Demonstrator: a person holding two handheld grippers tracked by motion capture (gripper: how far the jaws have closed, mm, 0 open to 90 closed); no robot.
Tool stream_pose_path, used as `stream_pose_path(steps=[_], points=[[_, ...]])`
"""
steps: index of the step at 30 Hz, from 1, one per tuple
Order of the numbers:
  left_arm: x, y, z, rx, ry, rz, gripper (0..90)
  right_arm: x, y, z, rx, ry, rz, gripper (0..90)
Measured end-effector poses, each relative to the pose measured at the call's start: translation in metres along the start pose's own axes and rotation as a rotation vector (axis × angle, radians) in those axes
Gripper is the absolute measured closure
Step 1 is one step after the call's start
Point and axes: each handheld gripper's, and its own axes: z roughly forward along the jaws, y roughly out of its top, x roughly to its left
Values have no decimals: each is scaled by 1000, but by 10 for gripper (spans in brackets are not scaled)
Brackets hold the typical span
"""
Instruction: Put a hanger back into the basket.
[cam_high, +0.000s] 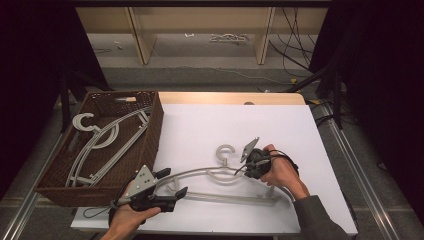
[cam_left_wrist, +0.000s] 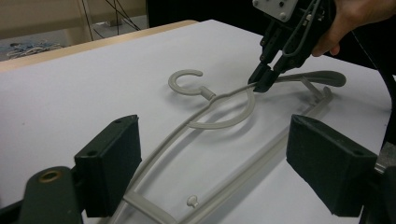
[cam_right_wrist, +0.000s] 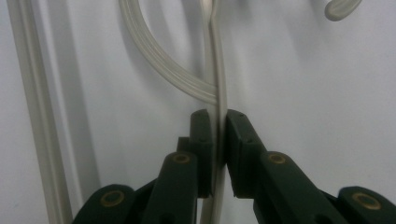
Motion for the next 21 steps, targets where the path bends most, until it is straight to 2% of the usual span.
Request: stream_pose_path(steps=[3,6,7,8,9,14,15,17,19,20,21], points=[[1,5,6,2,23,15,169,2,0,-2,-17,-8,-7,822],[2,10,13,31,41,20,176,3,1,-6,-13,-8,-20,822],[3,12,17,45,38,13,176,4,1,-8,-31,-19,-24,822],[5,14,20,56,38,20,176,3,2,-10,-26,-13,-28,822],[6,15,24,61,37,21,178,4,3,-12,-19,-26,-30,822],[10,25,52,153,1,23,216,7,5,-18,-42,-39,-54,822],[9,26,57,162,-5,12,226,8,6,-20,-45,-39,-57,822],[9,29,67,182,-12,18,232,9,6,-23,-56,-49,-61,822],[8,33,78,227,-15,34,237,10,7,-26,-54,-44,-64,822],[7,33,84,232,-22,26,251,12,7,-29,-79,-61,-67,822],[6,34,88,238,-25,28,252,12,8,-31,-76,-55,-75,822]])
